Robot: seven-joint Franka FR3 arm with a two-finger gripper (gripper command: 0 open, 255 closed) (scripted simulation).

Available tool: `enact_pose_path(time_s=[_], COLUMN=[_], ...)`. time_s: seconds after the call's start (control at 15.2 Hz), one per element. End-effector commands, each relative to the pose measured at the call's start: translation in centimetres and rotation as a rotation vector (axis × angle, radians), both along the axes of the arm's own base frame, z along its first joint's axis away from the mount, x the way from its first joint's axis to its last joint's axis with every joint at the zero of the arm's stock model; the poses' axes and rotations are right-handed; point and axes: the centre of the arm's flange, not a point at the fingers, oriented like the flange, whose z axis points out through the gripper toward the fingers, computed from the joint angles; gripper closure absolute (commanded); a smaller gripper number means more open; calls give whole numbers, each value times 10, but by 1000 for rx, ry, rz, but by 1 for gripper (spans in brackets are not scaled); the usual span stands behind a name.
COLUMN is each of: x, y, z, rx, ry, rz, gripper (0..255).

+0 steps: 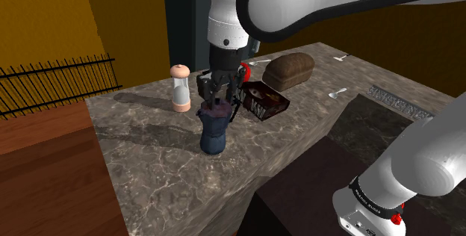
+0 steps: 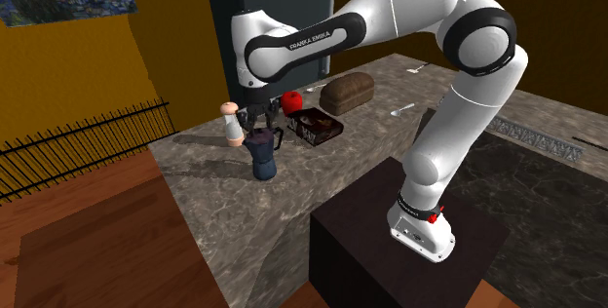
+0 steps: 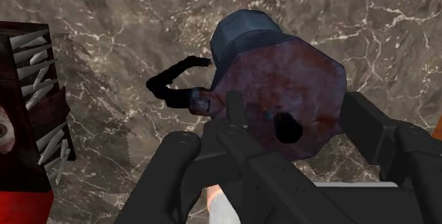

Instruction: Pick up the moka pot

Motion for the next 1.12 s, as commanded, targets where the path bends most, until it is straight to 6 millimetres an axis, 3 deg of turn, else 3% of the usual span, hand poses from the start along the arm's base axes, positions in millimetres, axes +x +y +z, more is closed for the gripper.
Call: enact_pose_path(time_s=[0.0, 0.53, 1.06], x=[0, 0, 0], y=[0, 0, 0], z=[-1, -1, 41], rx=[0, 0, 0], ry=[0, 0, 0], rz=[0, 0, 0], gripper=[255, 255, 255])
